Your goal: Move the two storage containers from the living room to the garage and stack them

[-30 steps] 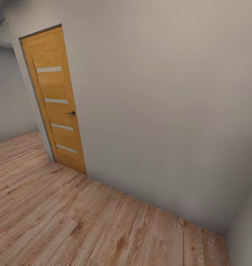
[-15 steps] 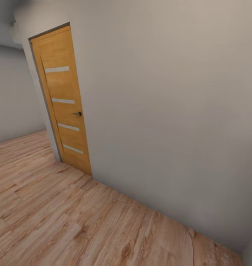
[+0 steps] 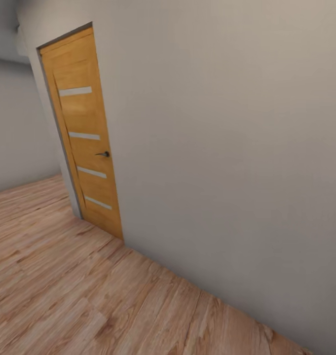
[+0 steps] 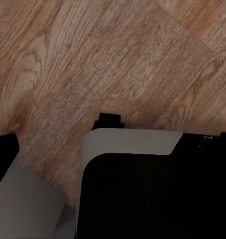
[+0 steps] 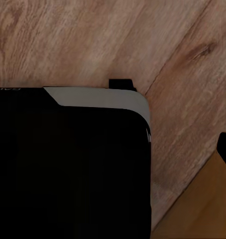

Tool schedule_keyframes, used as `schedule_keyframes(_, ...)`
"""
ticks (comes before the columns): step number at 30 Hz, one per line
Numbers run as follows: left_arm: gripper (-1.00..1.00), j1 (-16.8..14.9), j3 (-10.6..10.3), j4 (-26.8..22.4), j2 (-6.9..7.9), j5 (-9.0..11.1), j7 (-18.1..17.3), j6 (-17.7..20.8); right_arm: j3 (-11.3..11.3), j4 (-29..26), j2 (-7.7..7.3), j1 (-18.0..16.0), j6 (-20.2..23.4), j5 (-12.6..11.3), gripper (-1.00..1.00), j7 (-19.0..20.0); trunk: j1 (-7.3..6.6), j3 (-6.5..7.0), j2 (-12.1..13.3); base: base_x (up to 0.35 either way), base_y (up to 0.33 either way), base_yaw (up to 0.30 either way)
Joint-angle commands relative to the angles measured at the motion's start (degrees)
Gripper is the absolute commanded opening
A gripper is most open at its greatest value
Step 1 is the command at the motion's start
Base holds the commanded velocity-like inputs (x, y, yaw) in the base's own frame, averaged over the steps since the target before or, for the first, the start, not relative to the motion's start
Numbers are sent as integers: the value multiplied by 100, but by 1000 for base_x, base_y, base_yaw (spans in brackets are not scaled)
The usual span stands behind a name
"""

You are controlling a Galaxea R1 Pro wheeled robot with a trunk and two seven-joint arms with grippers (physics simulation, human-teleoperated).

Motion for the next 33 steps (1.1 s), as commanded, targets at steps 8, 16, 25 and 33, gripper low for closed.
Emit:
schedule_keyframes(8,100,-5,-7,7,-1,67,2,-19,49,20,5,-6,-31,-50,100,-3,3,-6,-3,307,0,266)
schedule_keyframes(16,100,-5,-7,7,-1,68,2,-19,51,20,5,-6,-31,-52,100,-3,3,-6,-3,145,0,269)
schedule_keyframes(25,100,-5,-7,7,-1,68,2,-19,53,20,5,-6,-31,-47,100,-3,3,-6,-3,3,0,269)
schedule_keyframes(33,100,-5,-7,7,-1,68,2,-19,53,19,5,-6,-31,-48,100,-4,3,-6,-3,0,0,269)
